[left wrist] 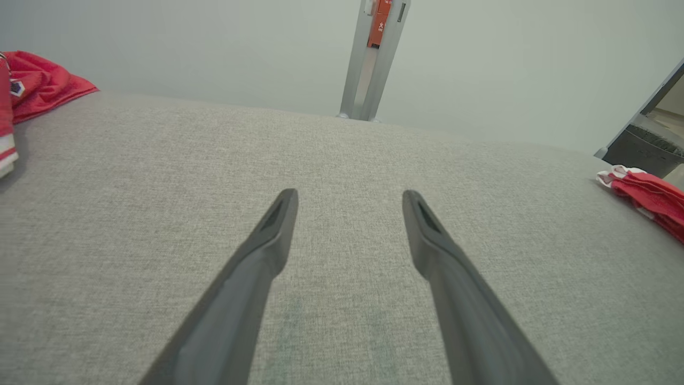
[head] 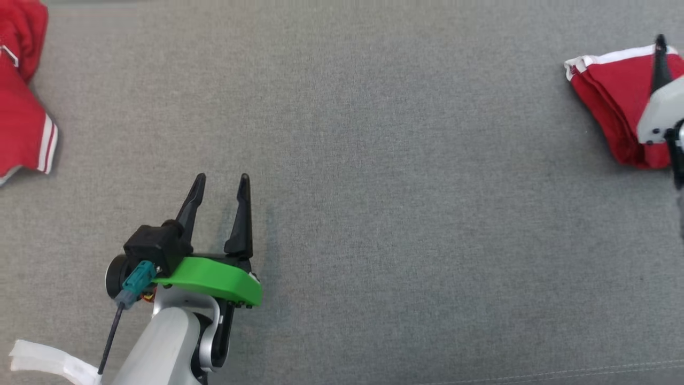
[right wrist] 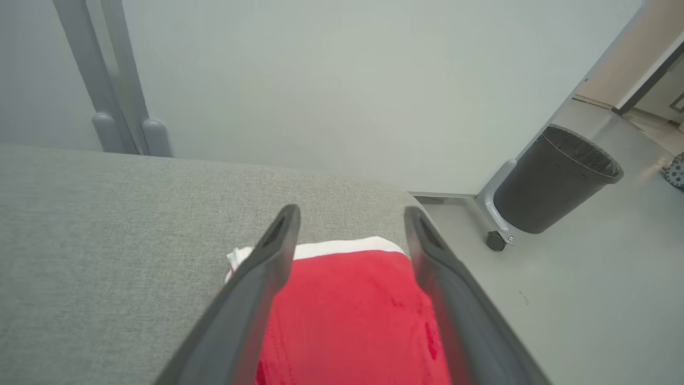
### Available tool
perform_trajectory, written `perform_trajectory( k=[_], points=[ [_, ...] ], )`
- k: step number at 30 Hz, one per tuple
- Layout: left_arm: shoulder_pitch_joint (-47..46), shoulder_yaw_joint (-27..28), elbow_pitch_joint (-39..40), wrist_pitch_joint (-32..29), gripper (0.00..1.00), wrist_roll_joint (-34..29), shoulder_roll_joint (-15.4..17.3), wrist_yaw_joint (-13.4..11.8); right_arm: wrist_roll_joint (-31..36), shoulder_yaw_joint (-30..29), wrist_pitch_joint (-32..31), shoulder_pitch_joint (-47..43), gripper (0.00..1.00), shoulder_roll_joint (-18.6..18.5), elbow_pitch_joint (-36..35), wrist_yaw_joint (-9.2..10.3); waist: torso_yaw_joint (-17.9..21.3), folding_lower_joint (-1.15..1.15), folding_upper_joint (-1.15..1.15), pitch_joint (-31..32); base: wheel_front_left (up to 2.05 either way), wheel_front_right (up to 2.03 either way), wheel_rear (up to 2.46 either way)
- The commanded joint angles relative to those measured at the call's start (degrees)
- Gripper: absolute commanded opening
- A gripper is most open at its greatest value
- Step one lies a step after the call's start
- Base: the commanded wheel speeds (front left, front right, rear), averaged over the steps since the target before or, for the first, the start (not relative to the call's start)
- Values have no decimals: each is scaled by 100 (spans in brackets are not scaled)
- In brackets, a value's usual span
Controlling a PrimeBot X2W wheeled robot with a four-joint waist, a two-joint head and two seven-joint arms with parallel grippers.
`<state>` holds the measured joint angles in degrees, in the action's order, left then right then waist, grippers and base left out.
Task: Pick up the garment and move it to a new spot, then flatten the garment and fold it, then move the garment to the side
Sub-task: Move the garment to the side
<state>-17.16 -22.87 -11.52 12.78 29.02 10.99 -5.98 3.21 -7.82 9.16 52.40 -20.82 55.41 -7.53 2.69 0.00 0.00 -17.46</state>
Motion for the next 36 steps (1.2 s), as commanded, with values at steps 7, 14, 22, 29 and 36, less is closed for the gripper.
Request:
perform_trajectory(
  k=[7,14,22,29,36],
  points=[
    [178,247,-320,169,100,187,-48,60,-278,503,316,-575,100,526,-500,8,-114,0,0,1107,0,0,0],
    [501,459,-542,228,100,310,-122,58,-740,766,400,-1612,100,1176,-1327,8,-279,0,0,1656,0,0,0],
    [909,602,-648,241,100,184,-102,-1,-828,913,371,-3077,100,1720,-2413,8,-393,0,0,1847,0,0,0],
    [1231,671,-576,241,100,52,-227,-11,-1097,1008,414,-4029,100,1789,-3036,8,-451,0,0,1912,0,0,0],
    [1472,572,-609,236,100,19,-327,67,-1394,941,455,-4666,100,1781,-3431,8,-469,0,0,2006,0,0,0]
  ],
)
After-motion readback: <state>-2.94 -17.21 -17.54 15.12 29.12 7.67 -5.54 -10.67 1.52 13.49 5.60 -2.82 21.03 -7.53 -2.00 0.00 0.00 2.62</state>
